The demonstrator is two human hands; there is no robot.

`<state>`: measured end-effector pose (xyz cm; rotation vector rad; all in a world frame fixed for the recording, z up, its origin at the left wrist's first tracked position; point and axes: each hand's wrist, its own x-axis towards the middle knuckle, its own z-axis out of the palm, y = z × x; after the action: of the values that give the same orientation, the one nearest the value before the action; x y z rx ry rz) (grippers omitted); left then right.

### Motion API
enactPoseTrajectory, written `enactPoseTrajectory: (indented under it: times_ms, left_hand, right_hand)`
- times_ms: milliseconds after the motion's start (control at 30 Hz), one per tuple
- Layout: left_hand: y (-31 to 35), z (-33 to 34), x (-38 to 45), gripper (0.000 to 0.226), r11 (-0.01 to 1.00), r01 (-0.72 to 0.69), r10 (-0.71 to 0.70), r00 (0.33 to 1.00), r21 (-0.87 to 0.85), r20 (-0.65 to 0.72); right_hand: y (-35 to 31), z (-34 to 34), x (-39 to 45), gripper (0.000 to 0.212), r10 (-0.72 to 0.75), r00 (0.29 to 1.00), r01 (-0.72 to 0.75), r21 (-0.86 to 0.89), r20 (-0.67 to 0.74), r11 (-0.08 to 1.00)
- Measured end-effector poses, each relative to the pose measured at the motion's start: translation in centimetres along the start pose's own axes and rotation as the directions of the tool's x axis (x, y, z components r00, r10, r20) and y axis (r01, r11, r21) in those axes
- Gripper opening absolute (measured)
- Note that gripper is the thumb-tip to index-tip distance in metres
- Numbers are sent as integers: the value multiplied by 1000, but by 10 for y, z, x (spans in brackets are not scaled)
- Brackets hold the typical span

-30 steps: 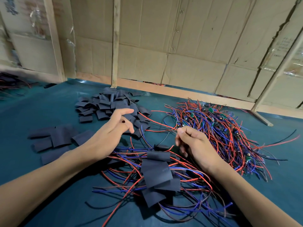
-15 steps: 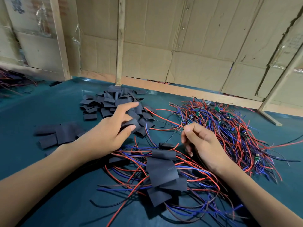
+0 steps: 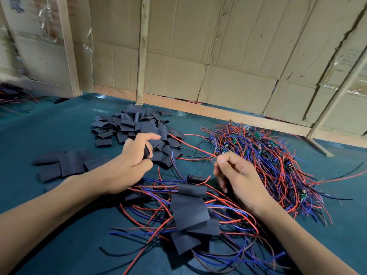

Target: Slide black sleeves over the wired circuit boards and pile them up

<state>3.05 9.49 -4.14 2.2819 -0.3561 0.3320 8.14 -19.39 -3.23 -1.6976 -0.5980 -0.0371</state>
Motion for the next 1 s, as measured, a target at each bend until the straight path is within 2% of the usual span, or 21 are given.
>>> enactPoseTrajectory:
  times_ms: [100,200,500,567,833,1000]
  left_hand:
    - [3,-1,-1,62,996,-40,43,998,76,-35]
    - [5,-5,-1,64,993,-92,96,994,70,-56]
    - [17,-5,-6,82,977,-167,172,985,129,-28]
    - [17,-5,-6,87,974,-172,177,984,146,-18]
    - [19,-3,-7,85,980,-148,155,987,133,-42]
    - [21,-4,-8,82,979,-142,149,988,149,-38]
  right_hand:
    - [-3,-1,-2,32,3,1000,-3,-15,-18,1000]
    - [-5,0,-4,28,-15,1000,14,-35,-25,999]
    - [-10,3,-6,19,-79,997,79,-112,-2,991]
    - [-10,3,-6,20,-84,996,85,-130,14,988]
    - [-12,3,-7,27,-86,992,105,-241,87,965]
    - [-12,3,-7,28,-71,994,89,-249,81,964]
